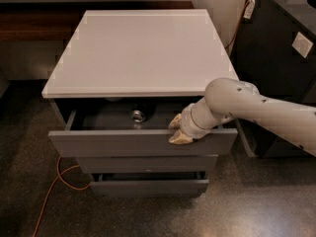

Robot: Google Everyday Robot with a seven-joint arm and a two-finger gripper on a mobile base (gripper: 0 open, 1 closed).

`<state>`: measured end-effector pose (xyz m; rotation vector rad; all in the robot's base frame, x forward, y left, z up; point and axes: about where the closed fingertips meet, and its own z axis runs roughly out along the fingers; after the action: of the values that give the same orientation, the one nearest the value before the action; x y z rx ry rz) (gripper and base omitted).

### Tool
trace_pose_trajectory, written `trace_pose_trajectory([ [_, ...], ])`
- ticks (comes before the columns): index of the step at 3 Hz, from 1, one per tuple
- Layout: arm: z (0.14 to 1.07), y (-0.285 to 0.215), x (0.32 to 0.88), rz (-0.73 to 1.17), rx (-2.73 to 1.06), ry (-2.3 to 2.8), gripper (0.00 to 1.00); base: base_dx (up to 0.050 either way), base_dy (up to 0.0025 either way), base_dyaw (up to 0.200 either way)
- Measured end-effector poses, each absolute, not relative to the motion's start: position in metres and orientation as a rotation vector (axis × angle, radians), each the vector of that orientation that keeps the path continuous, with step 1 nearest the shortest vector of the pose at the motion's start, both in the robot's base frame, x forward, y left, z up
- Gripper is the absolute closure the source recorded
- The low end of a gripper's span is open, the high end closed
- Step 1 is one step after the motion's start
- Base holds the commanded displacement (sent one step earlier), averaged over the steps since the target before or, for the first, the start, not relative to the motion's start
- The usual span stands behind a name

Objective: Pick pepsi can from top drawer and place on counter

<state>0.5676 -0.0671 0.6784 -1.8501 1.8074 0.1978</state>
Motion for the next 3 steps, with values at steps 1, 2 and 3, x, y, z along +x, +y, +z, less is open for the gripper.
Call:
trace_pose_trajectory([
  [1,0.6785,-0.0668,0.5667,0.2,-1.85,1.807,1.0,0.0,0.0,0.0],
  [2,0.6785,-0.0614,0.5568,0.235,-1.854,1.801,1.0,0.0,0.0,0.0],
  [3,0.6785,-0.0621,0.5568,0.235,-1.854,1.801,1.0,0.0,0.0,0.0],
])
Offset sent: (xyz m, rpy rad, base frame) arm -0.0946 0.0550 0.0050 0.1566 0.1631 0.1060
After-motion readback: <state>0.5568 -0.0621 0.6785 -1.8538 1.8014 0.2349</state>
